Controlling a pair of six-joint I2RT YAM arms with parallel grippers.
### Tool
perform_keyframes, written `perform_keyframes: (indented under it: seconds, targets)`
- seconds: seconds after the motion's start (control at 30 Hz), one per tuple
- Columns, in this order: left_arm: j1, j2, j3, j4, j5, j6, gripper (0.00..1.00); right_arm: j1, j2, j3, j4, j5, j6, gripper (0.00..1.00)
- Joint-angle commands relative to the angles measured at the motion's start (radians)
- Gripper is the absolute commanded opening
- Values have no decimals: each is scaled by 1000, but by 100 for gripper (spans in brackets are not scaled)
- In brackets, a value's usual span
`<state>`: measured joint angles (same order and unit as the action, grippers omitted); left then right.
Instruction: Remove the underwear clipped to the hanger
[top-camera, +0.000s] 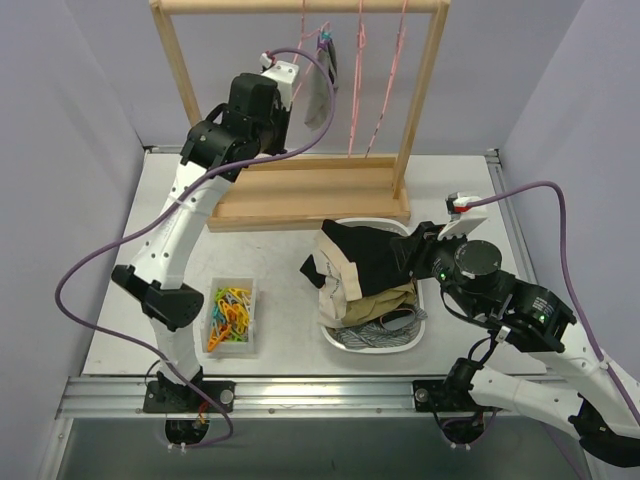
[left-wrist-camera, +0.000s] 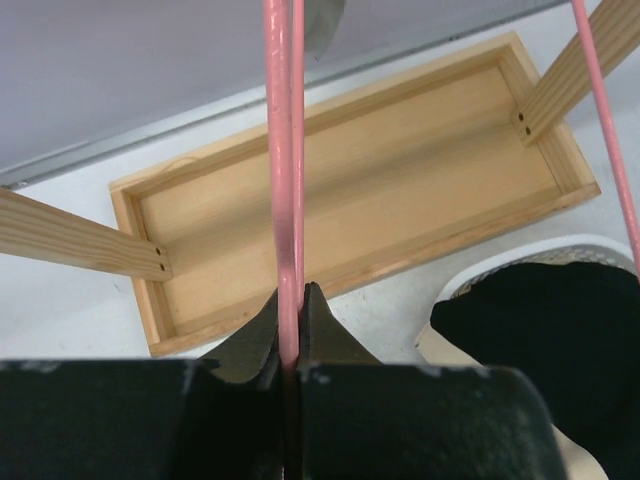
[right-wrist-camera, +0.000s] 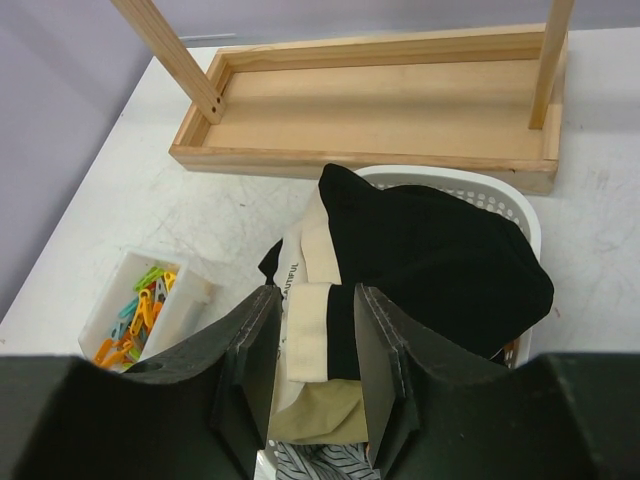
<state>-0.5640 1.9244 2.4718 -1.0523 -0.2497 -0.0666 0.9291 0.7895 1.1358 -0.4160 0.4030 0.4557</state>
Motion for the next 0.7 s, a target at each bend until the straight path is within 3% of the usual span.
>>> perform_keyframes:
  seconds: [0.0,0.23,0.4,0.5,0.67]
  targets:
    - [0,-143,-83,264,-92,14,2,-9,-7,2,20,19,-3,35]
    - [-2,-293,-270,414,-145,4,2,-13,-6,4,20,23,-11,34]
    - [-1,-338,-335,348,-94,-30,2,-16,4,5,20,23,-8,36]
    - [-10,-405,-466,316,-80,-70,2,-19,1,4,22,30,-3,42]
    - [-30,-606,-697,322,-89,-116,2,-26,7,4,22,48,-3,65]
